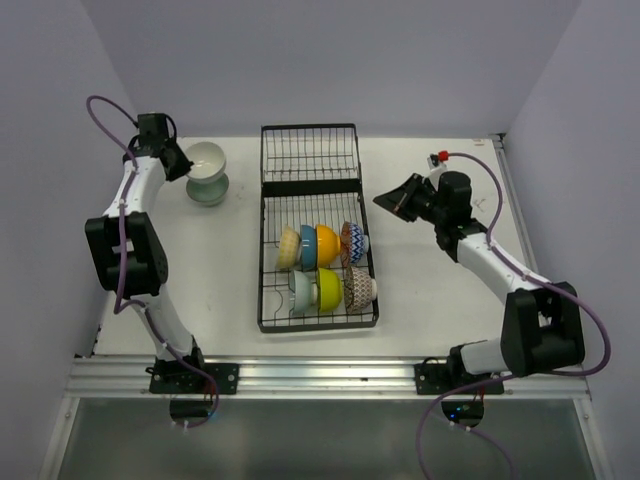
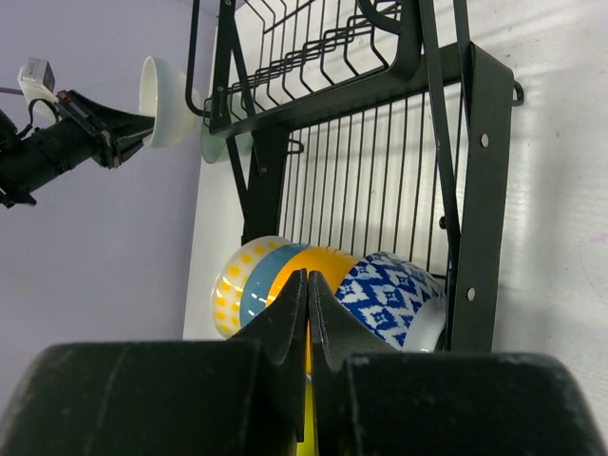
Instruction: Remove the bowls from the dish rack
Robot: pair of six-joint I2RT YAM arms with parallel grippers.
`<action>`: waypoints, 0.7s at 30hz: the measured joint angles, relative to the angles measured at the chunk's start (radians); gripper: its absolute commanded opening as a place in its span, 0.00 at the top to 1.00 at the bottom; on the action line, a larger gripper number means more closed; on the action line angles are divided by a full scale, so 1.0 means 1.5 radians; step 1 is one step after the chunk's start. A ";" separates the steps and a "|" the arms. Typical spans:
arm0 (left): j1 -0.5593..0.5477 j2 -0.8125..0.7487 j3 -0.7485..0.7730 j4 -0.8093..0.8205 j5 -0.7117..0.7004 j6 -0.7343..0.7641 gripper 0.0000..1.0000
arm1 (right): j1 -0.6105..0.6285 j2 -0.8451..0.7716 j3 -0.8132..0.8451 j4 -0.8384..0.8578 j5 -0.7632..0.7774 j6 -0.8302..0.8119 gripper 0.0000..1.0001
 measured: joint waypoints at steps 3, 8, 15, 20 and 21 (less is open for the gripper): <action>0.000 0.002 0.000 -0.006 -0.010 0.001 1.00 | 0.000 0.005 0.000 0.001 -0.002 0.000 1.00; 0.000 0.002 -0.006 -0.005 -0.032 0.001 1.00 | 0.000 0.016 0.000 0.004 -0.009 0.000 1.00; 0.001 0.003 -0.017 -0.005 -0.045 0.003 1.00 | -0.001 0.023 -0.001 0.005 -0.014 0.000 1.00; 0.001 0.009 -0.023 -0.003 -0.048 0.006 1.00 | -0.001 0.023 -0.005 0.009 -0.014 0.000 1.00; 0.001 0.010 -0.026 -0.002 -0.048 0.006 1.00 | -0.001 0.023 -0.007 0.009 -0.014 0.000 1.00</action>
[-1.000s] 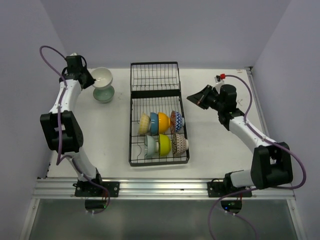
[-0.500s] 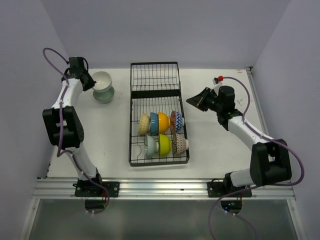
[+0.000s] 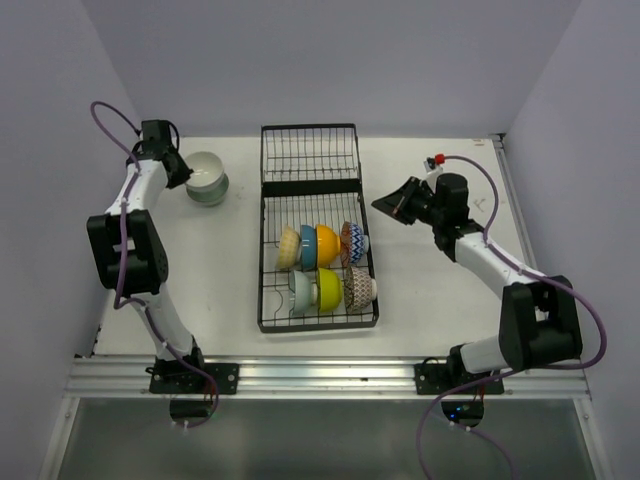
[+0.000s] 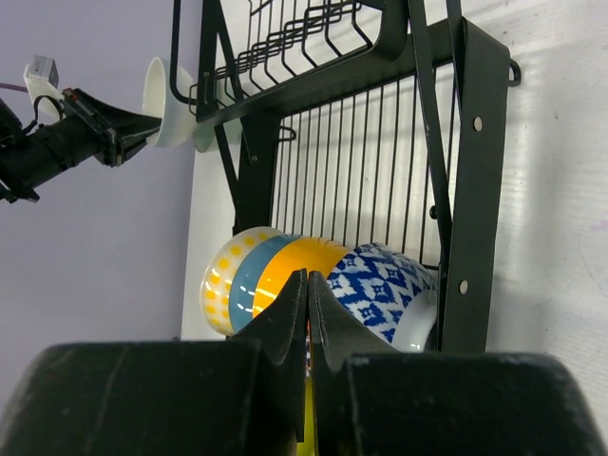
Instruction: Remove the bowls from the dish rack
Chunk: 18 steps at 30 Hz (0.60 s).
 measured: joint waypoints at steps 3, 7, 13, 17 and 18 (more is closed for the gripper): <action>0.000 0.008 -0.006 0.001 0.000 0.000 1.00 | 0.000 0.003 -0.003 0.001 0.000 0.000 1.00; 0.000 0.021 -0.017 0.002 0.000 0.001 1.00 | 0.000 0.010 -0.003 0.005 0.000 0.000 1.00; 0.000 0.024 -0.026 0.003 0.000 0.001 0.92 | 0.000 0.013 -0.007 0.011 0.000 0.000 1.00; 0.000 0.025 -0.026 0.006 0.000 0.001 0.86 | 0.000 0.013 -0.012 0.015 -0.001 0.000 1.00; 0.000 0.026 -0.026 0.008 0.000 0.001 0.85 | 0.000 0.014 -0.013 0.014 -0.001 0.000 1.00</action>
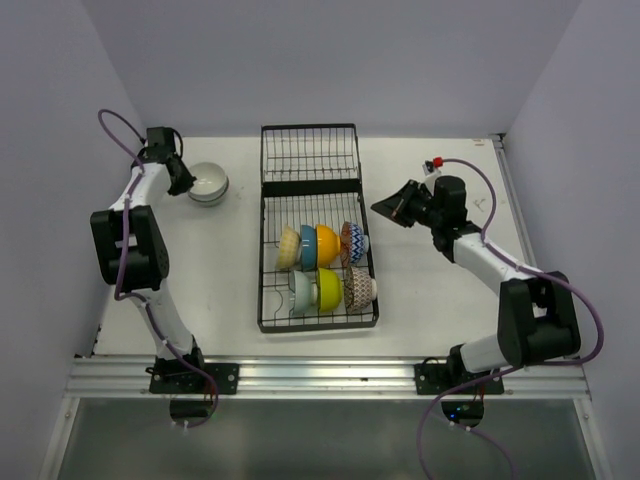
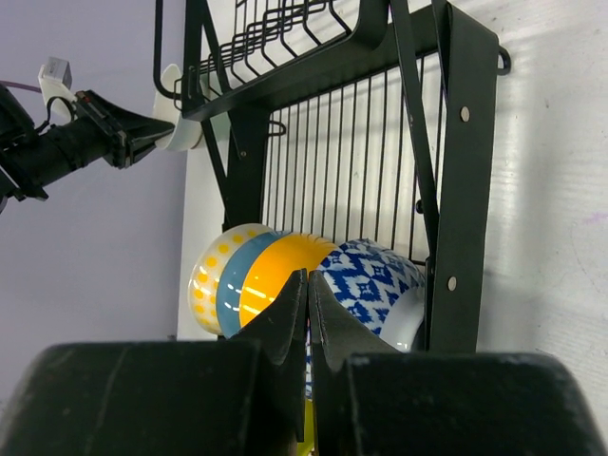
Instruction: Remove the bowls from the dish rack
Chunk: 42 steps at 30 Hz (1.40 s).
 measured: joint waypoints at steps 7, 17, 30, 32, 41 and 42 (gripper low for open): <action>0.001 0.004 0.000 0.012 0.002 0.002 0.80 | 0.000 0.007 -0.002 0.004 -0.002 0.000 1.00; 0.002 0.004 0.000 0.021 0.004 0.010 0.69 | 0.000 0.007 -0.002 0.005 -0.003 0.000 1.00; 0.002 -0.016 -0.030 0.030 -0.006 0.016 0.68 | 0.000 0.007 -0.005 0.010 -0.014 0.002 1.00; 0.002 -0.024 -0.036 0.031 -0.006 0.016 0.68 | 0.000 0.007 -0.006 0.011 -0.016 0.002 1.00; 0.002 -0.042 -0.039 0.035 -0.008 0.016 0.77 | 0.000 0.007 -0.011 0.012 -0.016 0.002 1.00; 0.002 -0.042 -0.040 0.035 -0.008 0.016 0.78 | 0.000 0.007 -0.011 0.012 -0.016 0.002 1.00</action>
